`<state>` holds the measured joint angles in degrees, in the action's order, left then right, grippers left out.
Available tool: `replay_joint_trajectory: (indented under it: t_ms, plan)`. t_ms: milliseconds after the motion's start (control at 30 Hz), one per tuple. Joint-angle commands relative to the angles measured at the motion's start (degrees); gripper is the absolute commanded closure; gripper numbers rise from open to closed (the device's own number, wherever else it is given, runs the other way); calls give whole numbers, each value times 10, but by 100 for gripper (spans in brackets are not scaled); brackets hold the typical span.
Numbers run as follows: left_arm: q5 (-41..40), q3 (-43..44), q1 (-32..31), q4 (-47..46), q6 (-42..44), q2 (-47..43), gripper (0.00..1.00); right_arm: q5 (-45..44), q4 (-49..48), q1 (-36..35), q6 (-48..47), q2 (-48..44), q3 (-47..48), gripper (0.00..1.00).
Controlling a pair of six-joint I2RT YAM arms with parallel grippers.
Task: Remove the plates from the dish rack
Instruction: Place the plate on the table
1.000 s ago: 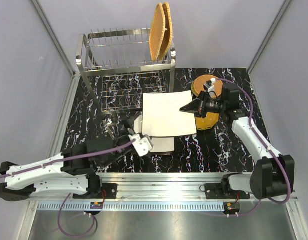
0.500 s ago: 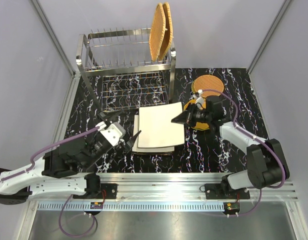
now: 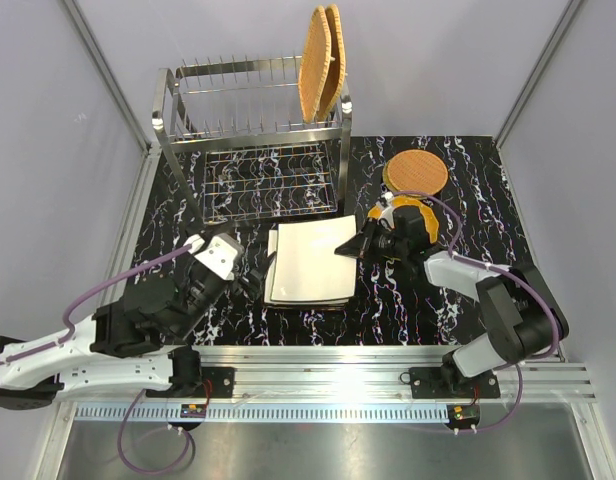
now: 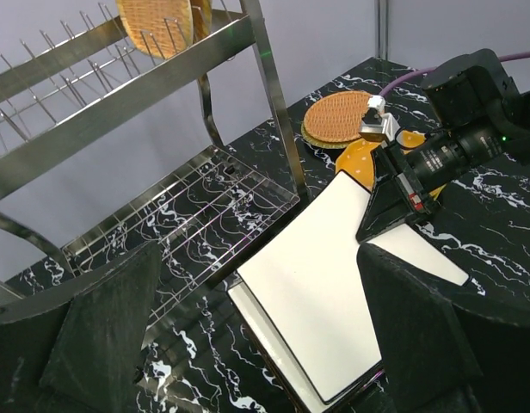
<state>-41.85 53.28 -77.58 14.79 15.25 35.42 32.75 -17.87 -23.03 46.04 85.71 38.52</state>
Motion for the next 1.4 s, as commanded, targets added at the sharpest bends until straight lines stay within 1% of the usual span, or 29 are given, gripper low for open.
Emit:
replay_joint_trajectory:
  t_ms: [0,233,367,433,467,500,533,700,767,833,867,967,1067,1100,1200,1233,1267,1367]
  plan:
    - [-32,-7,-2,-44,-28,-11,1,-1,-105,-15,8,4,30,100]
    - [-48,-19,-3,-47,-45,-23,1,-12,-115,-24,5,29,43,99]
    - [-53,-30,-2,-57,-52,-32,1,-12,-117,-30,-2,50,61,96]
    - [-54,-33,-3,-60,-52,-33,1,-8,-115,-34,-7,61,73,91]
    - [-56,-34,-2,-60,-52,-34,1,-8,-112,-36,-10,66,76,88]
    - [-58,-35,-2,-60,-53,-34,1,-10,-105,-40,-11,71,80,82]
    - [-58,-35,-2,-60,-52,-34,1,-11,-102,-40,-17,74,83,79]
    - [-64,-37,-2,-60,-55,-42,1,-6,-62,-41,-35,80,88,68]
    - [-64,-41,-2,-60,-58,-46,1,-3,-52,-42,-42,77,86,62]
    - [-65,-43,-3,-63,-57,-48,1,-1,-27,-41,-56,71,84,54]
    - [-65,-46,-2,-66,-56,-49,1,-2,-16,-41,-62,68,84,46]
    - [-64,-51,-2,-77,-52,-49,1,0,35,-43,-94,54,88,34]
    - [-63,-54,-2,-85,-50,-49,1,-2,111,-41,-141,44,102,26]
    - [-64,-54,-2,-87,-50,-48,1,-13,129,-41,-154,42,108,20]
    - [-62,-55,-3,-93,-53,-49,1,-30,207,-41,-226,47,142,14]
    - [-61,-56,-2,-94,-57,-49,1,-33,229,-41,-265,52,168,13]
    - [-62,-55,-2,-90,-60,-50,1,-37,283,-41,-284,65,184,12]
    - [-66,-55,-2,-82,-75,-51,1,-51,347,-41,-331,88,228,10]
